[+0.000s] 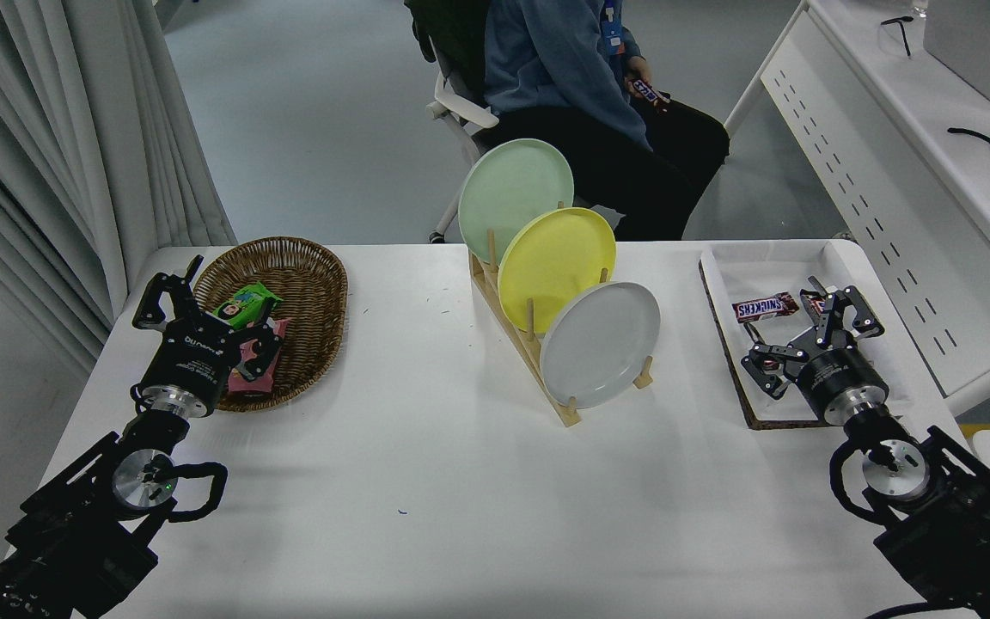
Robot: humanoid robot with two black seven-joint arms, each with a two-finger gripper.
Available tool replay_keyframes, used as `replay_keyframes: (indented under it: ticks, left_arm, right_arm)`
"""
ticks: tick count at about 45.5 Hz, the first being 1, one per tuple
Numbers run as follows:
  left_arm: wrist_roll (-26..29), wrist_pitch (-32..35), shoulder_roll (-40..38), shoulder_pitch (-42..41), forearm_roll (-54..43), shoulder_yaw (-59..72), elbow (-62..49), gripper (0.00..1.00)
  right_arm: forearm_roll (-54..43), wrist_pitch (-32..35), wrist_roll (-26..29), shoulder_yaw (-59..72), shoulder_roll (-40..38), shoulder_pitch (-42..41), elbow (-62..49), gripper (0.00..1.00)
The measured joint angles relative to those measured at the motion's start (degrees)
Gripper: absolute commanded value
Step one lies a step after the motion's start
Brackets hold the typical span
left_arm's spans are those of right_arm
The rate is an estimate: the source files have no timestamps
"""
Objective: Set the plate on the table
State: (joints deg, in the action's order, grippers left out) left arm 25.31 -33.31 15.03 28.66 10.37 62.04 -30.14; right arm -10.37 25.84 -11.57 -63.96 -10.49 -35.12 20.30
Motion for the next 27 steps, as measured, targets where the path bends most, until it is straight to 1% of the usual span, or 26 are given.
replay_keyframes:
  ticks: [19,27]
  left_arm:
    - [0.00,0.00,0.00,-0.01,0.00,0.00,0.00,1.00]
    - [0.00,0.00,0.00,-0.01,0.00,0.00,0.03,1.00]
  right_arm:
    - [-0.05,-0.37,0.14,0.14,-0.08,-1.31,0.04,1.00]
    - [-0.20,-0.61,0.37,1.63,-1.60,-2.21,0.04,1.00]
